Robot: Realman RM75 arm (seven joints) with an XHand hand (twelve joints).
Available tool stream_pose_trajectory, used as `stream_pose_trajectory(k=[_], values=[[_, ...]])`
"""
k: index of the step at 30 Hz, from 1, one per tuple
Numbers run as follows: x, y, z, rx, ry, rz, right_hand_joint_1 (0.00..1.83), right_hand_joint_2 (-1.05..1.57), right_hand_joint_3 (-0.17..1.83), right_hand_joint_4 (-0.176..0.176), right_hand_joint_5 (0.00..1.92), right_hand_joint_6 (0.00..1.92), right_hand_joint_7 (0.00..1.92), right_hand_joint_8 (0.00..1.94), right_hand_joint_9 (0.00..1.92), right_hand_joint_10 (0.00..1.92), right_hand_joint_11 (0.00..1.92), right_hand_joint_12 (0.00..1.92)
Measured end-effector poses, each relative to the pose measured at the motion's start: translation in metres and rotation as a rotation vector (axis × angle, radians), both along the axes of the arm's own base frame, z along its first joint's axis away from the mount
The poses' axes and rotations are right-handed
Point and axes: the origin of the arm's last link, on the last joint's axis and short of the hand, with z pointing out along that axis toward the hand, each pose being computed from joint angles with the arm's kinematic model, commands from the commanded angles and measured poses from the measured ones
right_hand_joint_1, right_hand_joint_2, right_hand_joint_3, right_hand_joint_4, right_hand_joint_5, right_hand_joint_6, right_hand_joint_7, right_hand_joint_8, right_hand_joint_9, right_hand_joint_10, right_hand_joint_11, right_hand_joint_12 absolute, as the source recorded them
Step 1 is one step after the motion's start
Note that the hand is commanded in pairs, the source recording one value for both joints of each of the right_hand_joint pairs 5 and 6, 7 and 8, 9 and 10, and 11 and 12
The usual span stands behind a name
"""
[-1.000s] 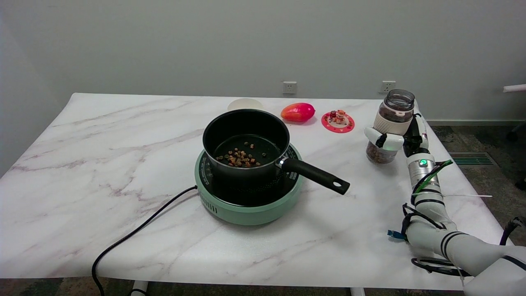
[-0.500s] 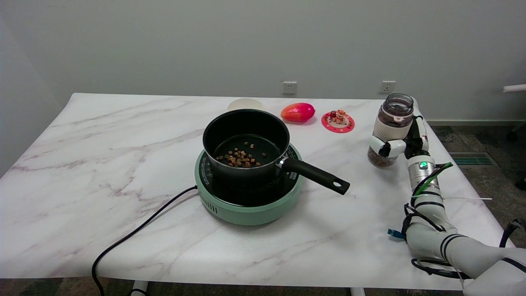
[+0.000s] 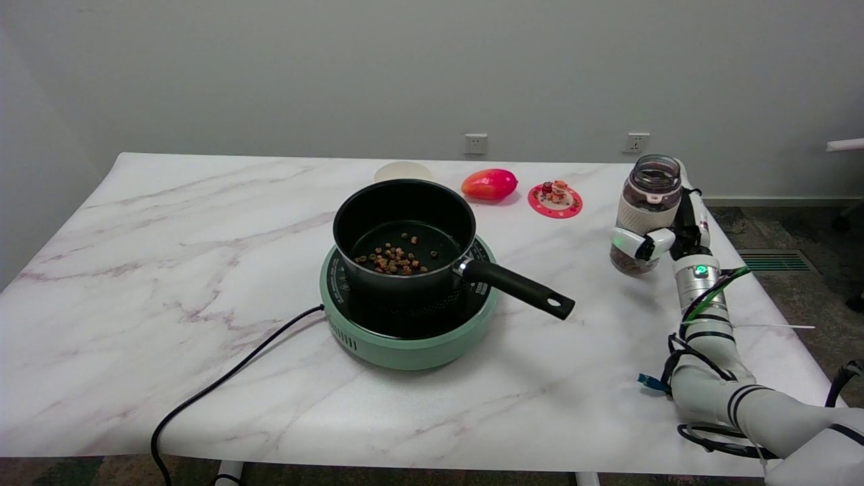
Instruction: Place the bottle onto the table.
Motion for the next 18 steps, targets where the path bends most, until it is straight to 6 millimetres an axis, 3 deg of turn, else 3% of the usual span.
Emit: stream_pose_trajectory(k=[18], values=[[0.002,0.014,0.014,-0.016,0.012,0.005,1.29,-0.71,1.28,0.000,0.45,0.45,1.01,1.01,0.81,0.81,0.68,0.68]])
